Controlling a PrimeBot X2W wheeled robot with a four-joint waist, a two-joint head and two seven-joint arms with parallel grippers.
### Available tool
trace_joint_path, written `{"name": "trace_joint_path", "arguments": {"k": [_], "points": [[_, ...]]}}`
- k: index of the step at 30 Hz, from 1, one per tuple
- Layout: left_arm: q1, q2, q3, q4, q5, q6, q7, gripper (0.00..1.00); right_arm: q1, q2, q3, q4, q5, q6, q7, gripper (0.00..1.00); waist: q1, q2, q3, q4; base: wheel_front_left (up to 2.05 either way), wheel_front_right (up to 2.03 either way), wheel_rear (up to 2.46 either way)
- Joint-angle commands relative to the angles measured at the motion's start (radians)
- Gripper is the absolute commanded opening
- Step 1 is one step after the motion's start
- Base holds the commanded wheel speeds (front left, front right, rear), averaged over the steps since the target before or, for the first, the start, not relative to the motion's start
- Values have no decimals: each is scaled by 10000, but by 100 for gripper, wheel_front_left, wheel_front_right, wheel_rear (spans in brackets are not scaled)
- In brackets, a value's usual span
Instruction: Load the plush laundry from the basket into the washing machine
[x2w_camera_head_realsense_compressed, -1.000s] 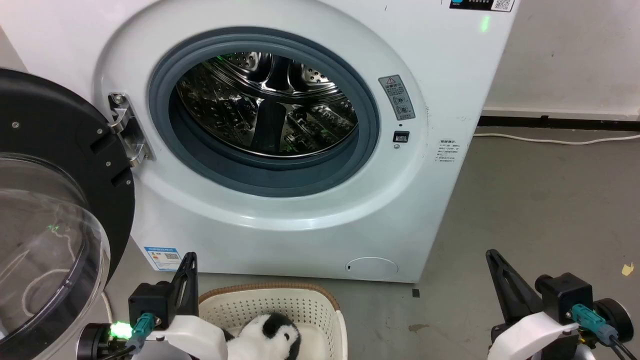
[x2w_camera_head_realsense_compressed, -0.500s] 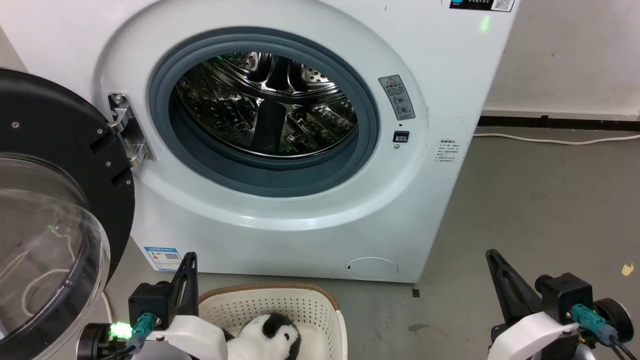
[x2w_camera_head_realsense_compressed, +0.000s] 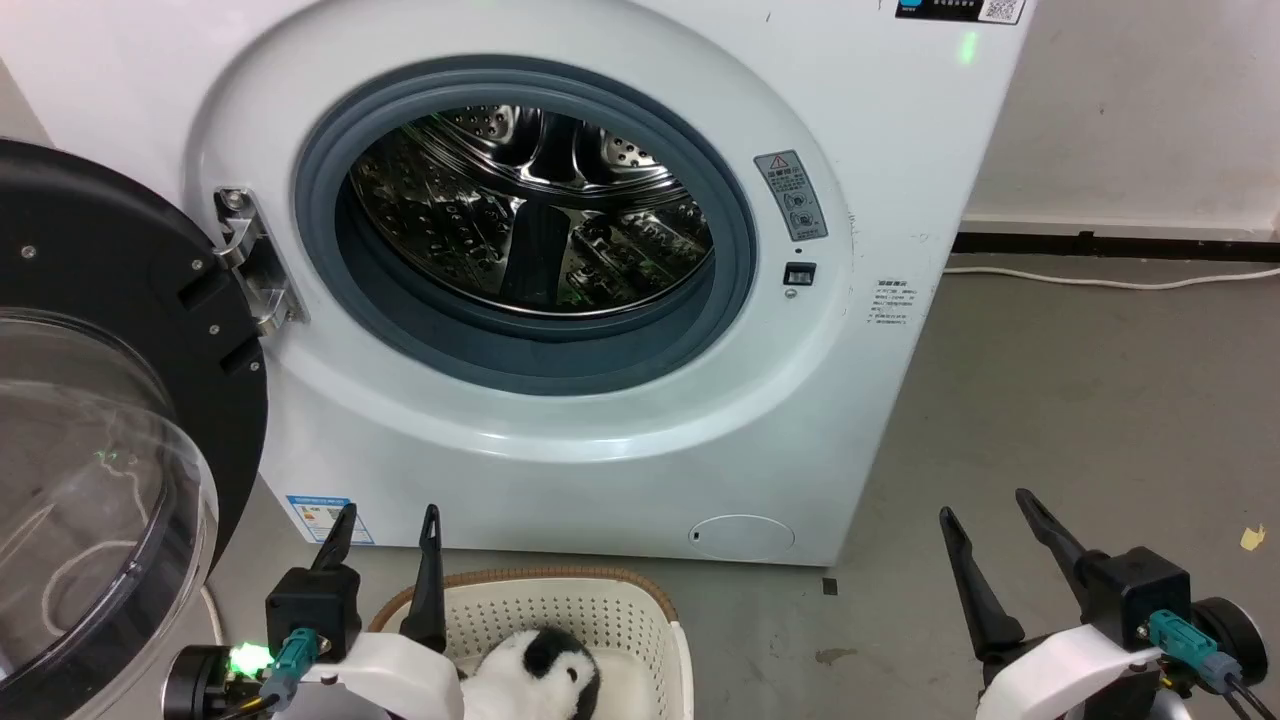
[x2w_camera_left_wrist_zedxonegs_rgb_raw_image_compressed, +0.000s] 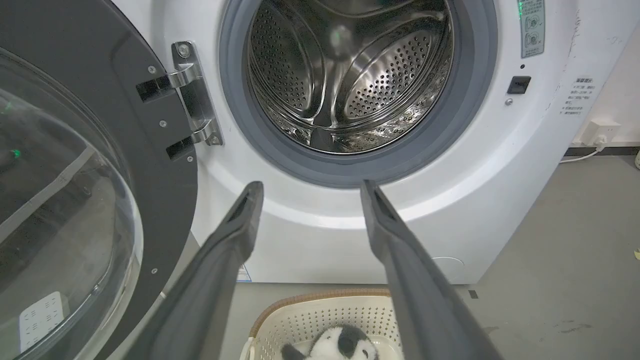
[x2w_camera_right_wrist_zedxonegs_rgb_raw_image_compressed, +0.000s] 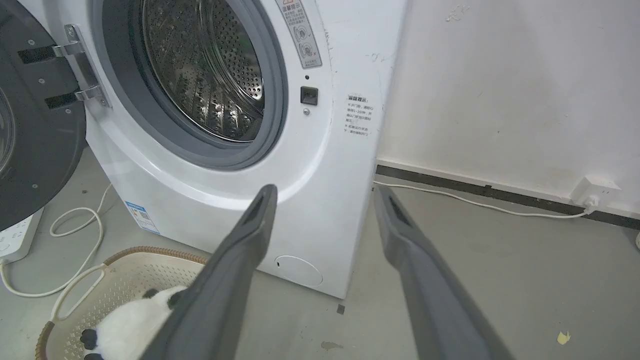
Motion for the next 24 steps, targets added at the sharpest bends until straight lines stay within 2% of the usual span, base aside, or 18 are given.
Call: {"name": "trace_joint_path", "arguments": {"k": [1, 11, 24], "points": [[29, 0, -47, 19, -116, 71, -107, 100, 60, 1, -27, -13, 122, -1, -107, 100, 0, 0, 8, -14, 0, 0, 0], [-70, 0, -307, 550, -373, 108, -315, 100, 14, 1, -21, -25, 271, -2, -315, 100, 0, 0, 332, -195, 0, 0, 0], [-841, 78, -636, 2172, -661, 10, -480, 100, -337, 2, 90, -43, 665, -2, -586, 100, 0, 0, 1361, -699, 0, 0, 0]]}}
